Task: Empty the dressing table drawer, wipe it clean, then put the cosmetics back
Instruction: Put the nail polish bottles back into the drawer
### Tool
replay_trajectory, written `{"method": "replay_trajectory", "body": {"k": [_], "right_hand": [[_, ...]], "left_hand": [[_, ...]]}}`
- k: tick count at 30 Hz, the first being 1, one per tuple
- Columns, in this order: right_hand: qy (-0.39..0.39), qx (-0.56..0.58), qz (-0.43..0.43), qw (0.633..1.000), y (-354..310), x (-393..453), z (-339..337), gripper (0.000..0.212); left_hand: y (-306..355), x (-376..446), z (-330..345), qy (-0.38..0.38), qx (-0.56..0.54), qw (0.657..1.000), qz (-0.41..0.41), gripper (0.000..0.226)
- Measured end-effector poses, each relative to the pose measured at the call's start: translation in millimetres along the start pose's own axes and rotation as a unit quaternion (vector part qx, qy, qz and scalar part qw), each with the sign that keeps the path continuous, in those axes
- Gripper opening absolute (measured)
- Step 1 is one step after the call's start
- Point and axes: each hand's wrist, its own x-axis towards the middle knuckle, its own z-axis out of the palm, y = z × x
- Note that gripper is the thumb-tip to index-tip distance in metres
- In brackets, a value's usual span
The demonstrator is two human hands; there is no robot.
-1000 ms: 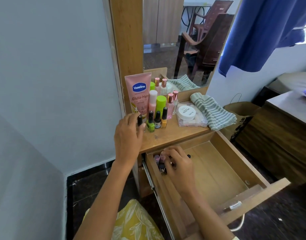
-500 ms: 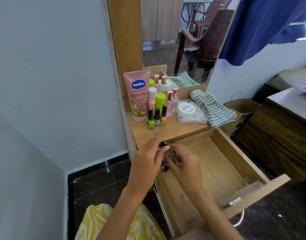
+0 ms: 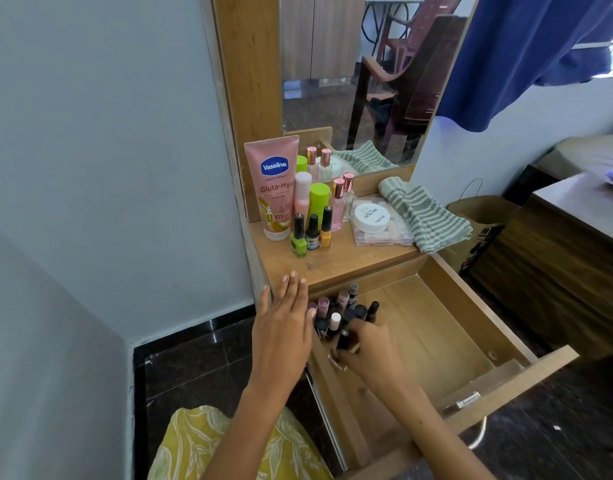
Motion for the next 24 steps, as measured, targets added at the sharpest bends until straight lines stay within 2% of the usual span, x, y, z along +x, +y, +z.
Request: {"method": "replay_trajectory", "body": {"k": [11, 15, 18, 20, 24], "right_hand": [[-0.035, -0.023, -0.021, 0.999, 0.3, 8.6, -0.3, 0.019], [0.044, -0.040, -0.026, 0.998, -8.6, 10.4, -30.4, 0.018], [0.125, 0.018, -0.045, 0.991, -26.2, 18.6, -49.6, 0.012], [0.156, 0.043, -0.068, 0.985, -38.9, 28.8, -54.8, 0.026], [0.154, 0.017, -0.147, 0.977, -59.1, 54.9, -55.5, 0.057]], "left_hand": [[0.0, -3.6, 7.8, 0.011, 0.010, 1.000, 0.006, 0.054], [1.9, -0.1, 7.9, 0.005, 0.032, 0.999, -0.001, 0.054], [3.9, -0.8, 7.0, -0.015, 0.057, 0.998, 0.006, 0.057], [6.3, -2.2, 5.4, -0.017, 0.050, 0.999, 0.001, 0.056], [12.4, -1.6, -1.0, -0.004, 0.044, 0.999, -0.003, 0.055]]}}
